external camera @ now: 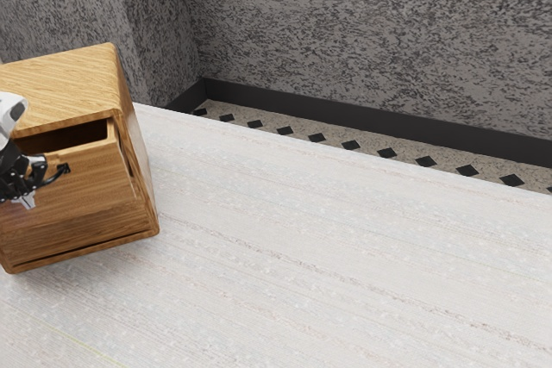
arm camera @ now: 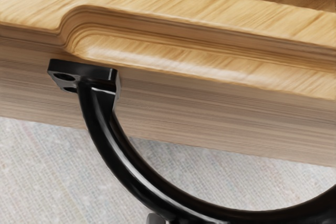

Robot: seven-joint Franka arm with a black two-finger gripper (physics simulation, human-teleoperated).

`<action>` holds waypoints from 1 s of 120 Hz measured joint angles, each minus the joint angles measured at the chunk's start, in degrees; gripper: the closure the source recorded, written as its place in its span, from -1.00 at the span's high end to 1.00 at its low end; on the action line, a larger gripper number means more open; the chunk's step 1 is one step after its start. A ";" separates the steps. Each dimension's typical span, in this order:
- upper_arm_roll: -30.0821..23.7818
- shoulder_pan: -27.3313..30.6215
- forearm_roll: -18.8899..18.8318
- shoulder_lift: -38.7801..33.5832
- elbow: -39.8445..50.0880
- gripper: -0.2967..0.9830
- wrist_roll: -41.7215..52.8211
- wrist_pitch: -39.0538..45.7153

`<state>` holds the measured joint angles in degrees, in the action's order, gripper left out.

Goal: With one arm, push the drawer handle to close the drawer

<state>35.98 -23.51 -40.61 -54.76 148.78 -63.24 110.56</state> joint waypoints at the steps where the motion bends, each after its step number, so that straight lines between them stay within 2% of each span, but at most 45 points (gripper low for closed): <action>1: 0.22 -0.19 -0.15 0.10 -0.16 -0.69 0.00 0.03; 71: 14.92 -13.10 -7.28 8.08 -9.88 -0.69 1.08 4.31; 88: 17.10 -14.97 -8.53 8.42 -11.23 -0.68 1.59 4.83; 95: 18.10 -15.98 -8.66 8.46 -11.56 -0.59 2.03 5.31; 102: 18.41 -16.32 -8.73 8.53 -11.78 -0.82 2.46 5.66; 108: 18.48 -16.32 -8.66 8.63 -11.74 -0.90 2.74 5.78; 116: 17.98 -15.86 -8.00 8.91 -11.64 -0.83 3.22 6.16; 120: 17.20 -15.41 -7.64 8.97 -11.50 -0.73 3.48 6.30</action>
<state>53.18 -38.92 -48.25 -45.79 137.28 -59.76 116.87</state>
